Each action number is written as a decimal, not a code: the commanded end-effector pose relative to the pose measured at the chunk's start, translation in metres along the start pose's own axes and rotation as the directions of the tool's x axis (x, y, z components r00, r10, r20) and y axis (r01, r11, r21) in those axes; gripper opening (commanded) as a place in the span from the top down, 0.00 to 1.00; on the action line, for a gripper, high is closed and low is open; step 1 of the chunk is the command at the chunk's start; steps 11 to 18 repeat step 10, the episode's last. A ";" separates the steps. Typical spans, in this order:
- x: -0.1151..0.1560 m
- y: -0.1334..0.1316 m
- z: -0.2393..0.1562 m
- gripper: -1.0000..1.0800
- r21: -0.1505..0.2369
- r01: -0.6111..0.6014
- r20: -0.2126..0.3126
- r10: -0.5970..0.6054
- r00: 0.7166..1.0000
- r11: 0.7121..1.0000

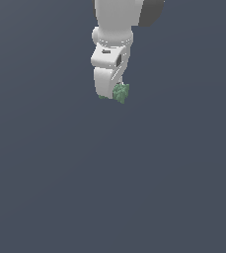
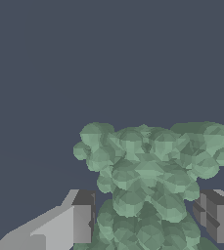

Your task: Pick up the object and move it to a goal position.

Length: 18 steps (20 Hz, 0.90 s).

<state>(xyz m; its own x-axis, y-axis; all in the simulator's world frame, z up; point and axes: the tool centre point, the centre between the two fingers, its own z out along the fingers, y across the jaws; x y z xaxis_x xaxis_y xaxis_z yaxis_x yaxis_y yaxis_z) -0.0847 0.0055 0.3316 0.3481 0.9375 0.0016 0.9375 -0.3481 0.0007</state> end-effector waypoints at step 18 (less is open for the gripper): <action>0.001 0.007 -0.028 1.00 0.001 -0.001 0.002 0.001 1.000 1.000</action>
